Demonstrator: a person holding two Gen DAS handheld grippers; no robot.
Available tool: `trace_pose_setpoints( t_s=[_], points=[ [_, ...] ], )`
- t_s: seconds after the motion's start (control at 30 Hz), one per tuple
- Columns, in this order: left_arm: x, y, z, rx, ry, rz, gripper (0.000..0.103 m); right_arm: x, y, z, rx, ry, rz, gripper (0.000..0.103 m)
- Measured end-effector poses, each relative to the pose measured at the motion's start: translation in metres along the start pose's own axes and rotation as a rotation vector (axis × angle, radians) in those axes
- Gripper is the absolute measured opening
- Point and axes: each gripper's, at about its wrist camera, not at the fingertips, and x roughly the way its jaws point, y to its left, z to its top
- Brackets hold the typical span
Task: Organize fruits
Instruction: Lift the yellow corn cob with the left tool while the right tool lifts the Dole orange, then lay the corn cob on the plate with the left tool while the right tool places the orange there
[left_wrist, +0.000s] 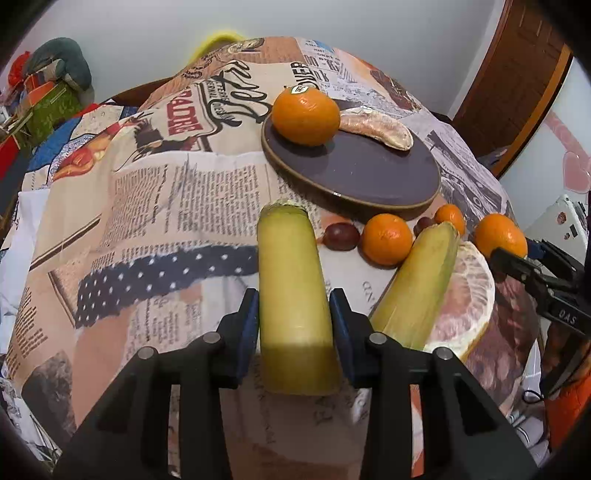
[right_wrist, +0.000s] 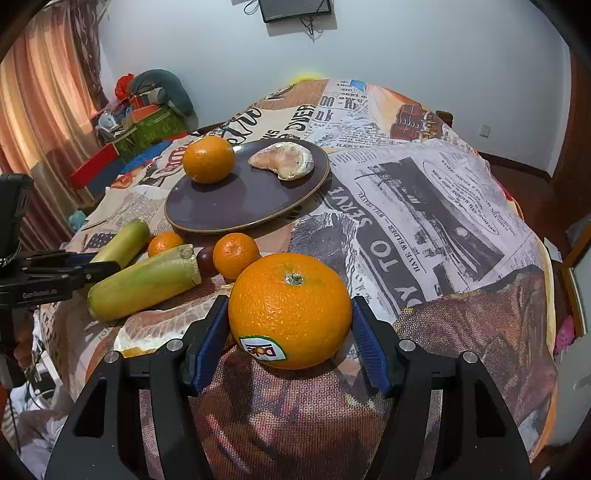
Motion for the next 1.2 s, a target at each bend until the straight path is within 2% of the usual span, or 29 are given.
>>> trace_pose_setpoints(
  t_s=[0.2, 0.37, 0.53, 0.97, 1.2],
  points=[
    [0.014, 0.002, 0.016, -0.004, 0.03, -0.01, 0.039, 0.0, 0.0, 0.001, -0.002, 0.003, 0.002, 0.061],
    [0.028, 0.003, 0.033, -0.016, 0.026, -0.004, 0.038, -0.002, -0.002, 0.002, -0.008, 0.008, -0.003, 0.061],
    [0.026, 0.005, 0.036, -0.029, 0.004, 0.002, 0.038, -0.006, -0.005, 0.005, -0.011, -0.001, -0.016, 0.061],
    [-0.055, -0.004, 0.044, -0.017, -0.191, -0.019, 0.036, -0.029, -0.002, 0.032, -0.016, -0.094, -0.02, 0.061],
    [-0.074, -0.013, 0.06, -0.011, -0.27, -0.034, 0.036, -0.038, 0.004, 0.05, -0.034, -0.146, -0.021, 0.061]
  ],
)
